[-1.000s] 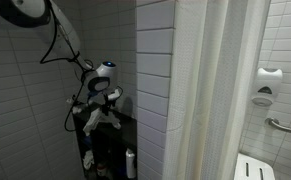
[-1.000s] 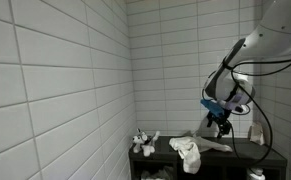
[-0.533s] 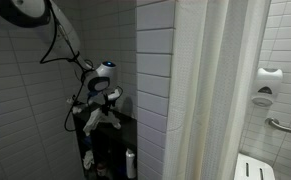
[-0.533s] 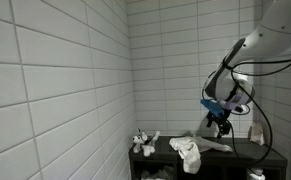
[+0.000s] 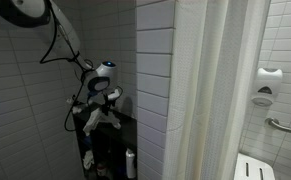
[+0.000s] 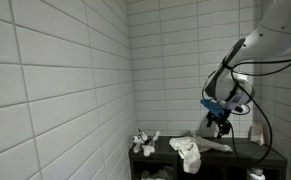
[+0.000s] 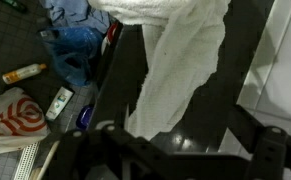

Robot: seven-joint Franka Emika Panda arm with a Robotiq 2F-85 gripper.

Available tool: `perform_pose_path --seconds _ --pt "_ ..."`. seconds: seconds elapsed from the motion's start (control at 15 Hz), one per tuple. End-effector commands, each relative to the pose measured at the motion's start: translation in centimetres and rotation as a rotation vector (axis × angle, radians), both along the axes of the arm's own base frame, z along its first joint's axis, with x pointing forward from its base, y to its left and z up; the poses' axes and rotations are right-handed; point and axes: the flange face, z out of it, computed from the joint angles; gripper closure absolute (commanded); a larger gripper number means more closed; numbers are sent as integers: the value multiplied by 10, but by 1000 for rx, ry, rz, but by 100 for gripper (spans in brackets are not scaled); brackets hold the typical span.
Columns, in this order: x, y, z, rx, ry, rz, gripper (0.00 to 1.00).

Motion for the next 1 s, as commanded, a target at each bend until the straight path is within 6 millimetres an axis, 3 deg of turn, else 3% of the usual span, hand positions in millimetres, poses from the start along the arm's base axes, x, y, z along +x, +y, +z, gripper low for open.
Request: perform_pose_path --seconds 0.0,0.33,0.4,0.93 --pt "0 3 4 4 -27 -10 0" --pt "18 -12 -3 38 -93 -104 0" --pt "9 -3 -1 24 -63 -82 0" --pt "15 -9 -5 30 -76 -99 0"
